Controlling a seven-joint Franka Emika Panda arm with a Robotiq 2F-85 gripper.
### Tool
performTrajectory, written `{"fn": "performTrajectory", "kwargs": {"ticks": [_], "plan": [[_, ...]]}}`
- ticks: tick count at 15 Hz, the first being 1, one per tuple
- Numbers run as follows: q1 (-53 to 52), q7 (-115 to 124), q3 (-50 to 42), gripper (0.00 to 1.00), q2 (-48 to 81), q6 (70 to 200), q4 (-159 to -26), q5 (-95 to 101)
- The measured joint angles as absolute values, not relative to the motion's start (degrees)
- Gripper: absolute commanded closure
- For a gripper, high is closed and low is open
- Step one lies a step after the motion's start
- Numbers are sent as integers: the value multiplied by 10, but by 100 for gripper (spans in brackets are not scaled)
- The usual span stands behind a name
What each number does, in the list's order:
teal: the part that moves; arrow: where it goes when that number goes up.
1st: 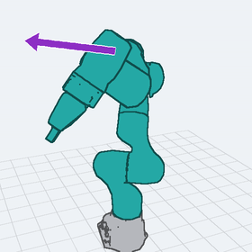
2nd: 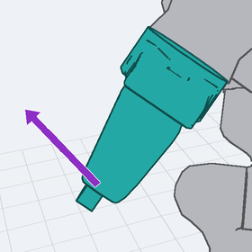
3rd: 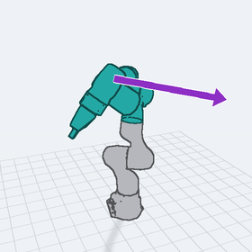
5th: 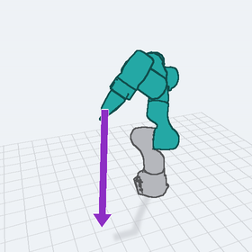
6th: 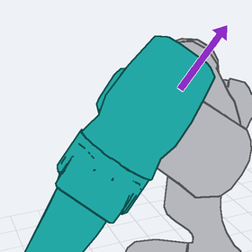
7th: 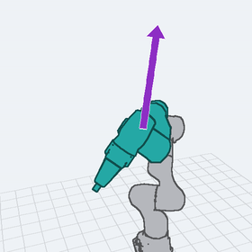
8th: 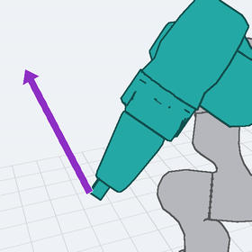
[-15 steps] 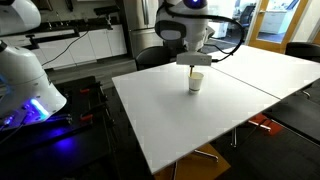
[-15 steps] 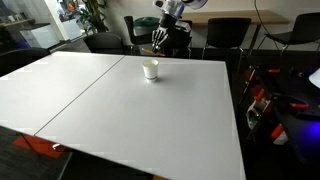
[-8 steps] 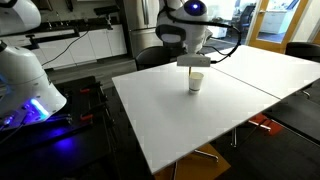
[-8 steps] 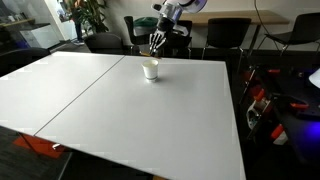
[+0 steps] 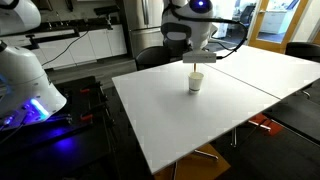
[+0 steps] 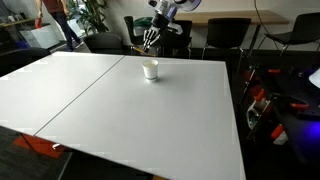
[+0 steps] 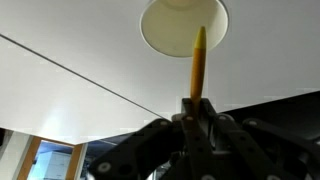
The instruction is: Pick the pen and put it in the cup
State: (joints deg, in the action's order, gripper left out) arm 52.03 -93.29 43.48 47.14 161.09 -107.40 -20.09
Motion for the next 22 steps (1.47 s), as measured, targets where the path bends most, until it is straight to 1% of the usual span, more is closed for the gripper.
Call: {"fn": "performTrajectory", "kwargs": {"ticks": [8,13,22], "plan": [[492,-933,415,97,503,1502,-984,-185],[459,-940,371,97,522,1426,-932,-189],[411,-1012,299,97,548,1330,-867,-236]]}}
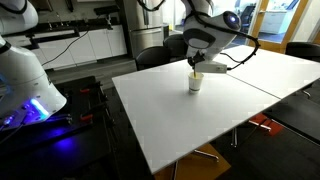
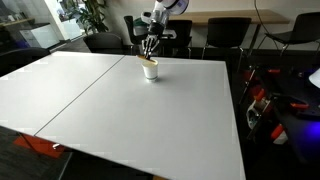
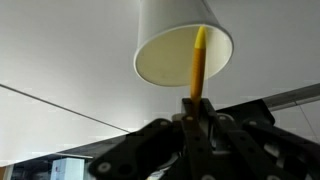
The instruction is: Pick the pen and put it in the cup
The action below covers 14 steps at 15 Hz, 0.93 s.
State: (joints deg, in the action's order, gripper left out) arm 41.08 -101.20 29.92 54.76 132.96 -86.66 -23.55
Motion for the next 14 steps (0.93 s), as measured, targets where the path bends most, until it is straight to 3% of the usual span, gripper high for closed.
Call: {"fn": "performTrajectory", "kwargs": {"ticks": [14], "plan": [[374,-1150,225,97,568,1121,-770,-342]]}}
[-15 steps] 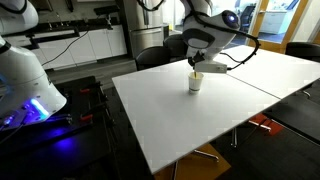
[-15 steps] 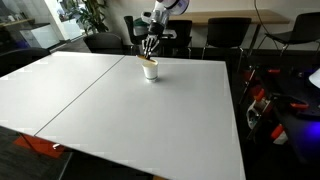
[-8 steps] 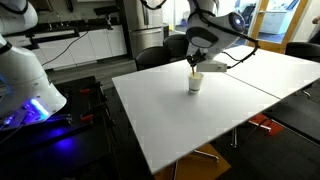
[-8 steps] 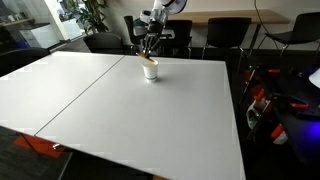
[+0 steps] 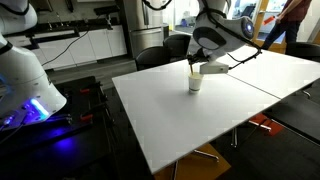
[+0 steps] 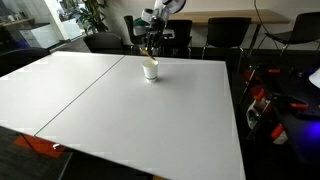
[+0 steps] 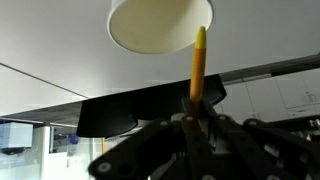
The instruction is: Pick the pen and put it in the cup
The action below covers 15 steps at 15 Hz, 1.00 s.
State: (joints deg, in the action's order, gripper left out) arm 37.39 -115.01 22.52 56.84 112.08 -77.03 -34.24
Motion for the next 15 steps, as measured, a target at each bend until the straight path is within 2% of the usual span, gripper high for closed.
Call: {"fn": "performTrajectory", "kwargs": {"ticks": [6,15], "plan": [[346,-1169,183,97,600,1054,-708,-356],[317,-1168,164,97,658,1026,-602,-390]]}}
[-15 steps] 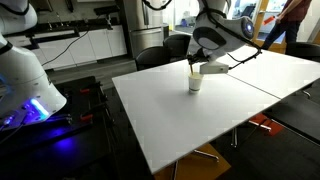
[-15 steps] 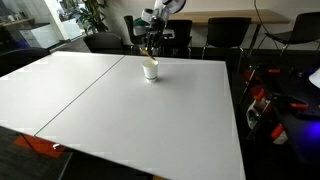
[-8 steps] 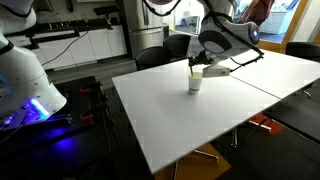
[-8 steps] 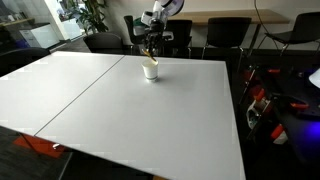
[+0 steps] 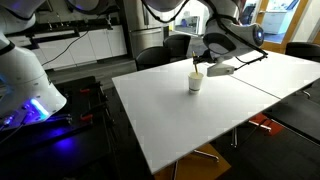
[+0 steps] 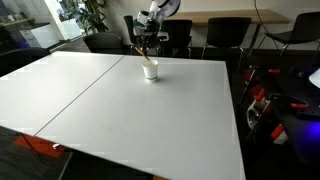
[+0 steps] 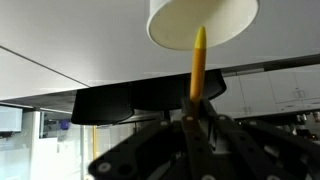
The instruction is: Pick the pen and put it in the cup
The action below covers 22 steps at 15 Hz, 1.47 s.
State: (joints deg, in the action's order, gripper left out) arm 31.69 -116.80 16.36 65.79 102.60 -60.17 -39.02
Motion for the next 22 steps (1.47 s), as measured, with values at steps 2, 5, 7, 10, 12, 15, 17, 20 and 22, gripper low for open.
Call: {"fn": "performTrajectory", "kwargs": {"ticks": [2,5,7,10,12,15,17,20,22], "plan": [[311,-1167,162,97,670,1026,-581,-393],[307,-1165,162,97,688,1026,-558,-393],[305,-1165,162,97,698,1026,-548,-393],[305,-1165,162,97,707,1026,-541,-393],[306,-1165,162,97,711,1026,-540,-393],[308,-1164,162,64,714,1026,-540,-393],[310,-1158,162,57,715,1026,-540,-393],[312,-1145,161,34,715,1026,-540,-393],[313,-1143,161,20,715,1026,-540,-393]]}}
